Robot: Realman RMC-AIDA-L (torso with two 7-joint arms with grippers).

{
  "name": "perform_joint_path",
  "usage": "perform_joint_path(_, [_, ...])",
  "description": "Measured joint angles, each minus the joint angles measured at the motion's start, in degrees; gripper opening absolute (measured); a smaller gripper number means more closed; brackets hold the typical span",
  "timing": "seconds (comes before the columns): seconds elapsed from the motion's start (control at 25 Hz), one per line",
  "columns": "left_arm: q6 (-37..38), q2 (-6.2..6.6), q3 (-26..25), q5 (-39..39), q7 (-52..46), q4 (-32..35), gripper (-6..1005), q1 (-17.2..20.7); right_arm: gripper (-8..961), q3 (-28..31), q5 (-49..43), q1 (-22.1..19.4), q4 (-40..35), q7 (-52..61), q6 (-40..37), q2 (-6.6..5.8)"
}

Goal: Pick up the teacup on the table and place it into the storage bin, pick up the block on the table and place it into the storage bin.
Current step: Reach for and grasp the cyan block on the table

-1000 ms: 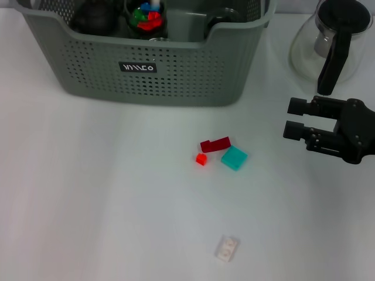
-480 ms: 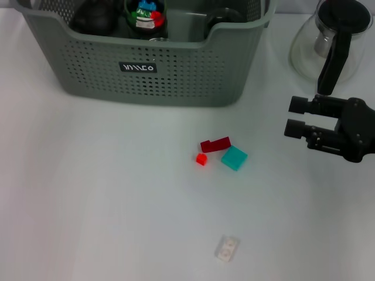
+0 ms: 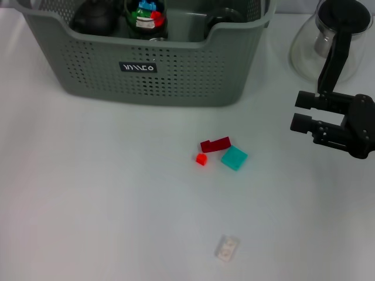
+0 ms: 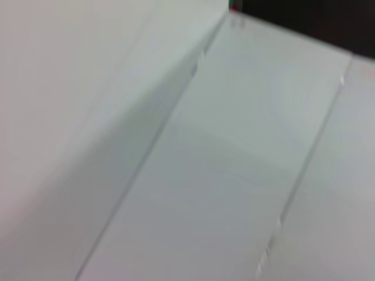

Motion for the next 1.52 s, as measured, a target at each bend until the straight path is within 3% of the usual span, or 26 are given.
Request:
perform_joint_path(0.2, [2.67, -1.83, 1.5, 13.12, 4.97, 6.07, 646, 4.97, 614, 0.03, 0.0, 0.07, -0.01, 0.57, -0.02, -0.36])
perform_joint_path(0.32, [2.76, -3.27, 4.52, 19.15, 5.61, 9.71, 646, 6.07, 614, 0.03, -0.23, -0.04, -0.17, 1.69, 0.27, -0.74])
perform_joint_path(0.52, [0.58, -6.38, 10.66, 31.11, 3.59, 15.73, 645, 4.37, 613, 0.03, -0.4, -0.62, -0.25, 1.94, 0.03, -1.47])
perform_joint_path(0.64, [-0.98, -9.05, 13.13, 39.05, 2.66, 18.76, 645, 2.05, 613, -0.32, -0.59, -0.91, -0.29, 2.0, 0.03, -1.78])
perform_joint_path(0.8, [-1.96, -10.92, 16.34, 46.04, 4.0, 20.97, 645, 0.45, 613, -0.49, -1.12, -0.78, -0.61, 2.93, 0.01, -2.13])
perform_joint_path(1.0, [-3.14, -11.1, 15.15, 45.27, 11.43, 17.26, 645, 0.65, 614, -0.7, -2.11, -0.08, -0.75, 3.03, 0.21, -2.18])
perform_joint_path(1.16, [-4.58, -10.57, 11.33, 42.91, 18.99, 8.58, 645, 0.39, 614, -0.76, -6.55, 1.83, -1.81, 3.47, -0.41, -2.21])
perform_joint_path(1.52, [-2.29, -9.56, 0.33, 37.16, 30.17, -2.34, 646, 2.09, 613, -4.32, -18.73, 8.82, -14.26, 15.98, -2.8, -1.78])
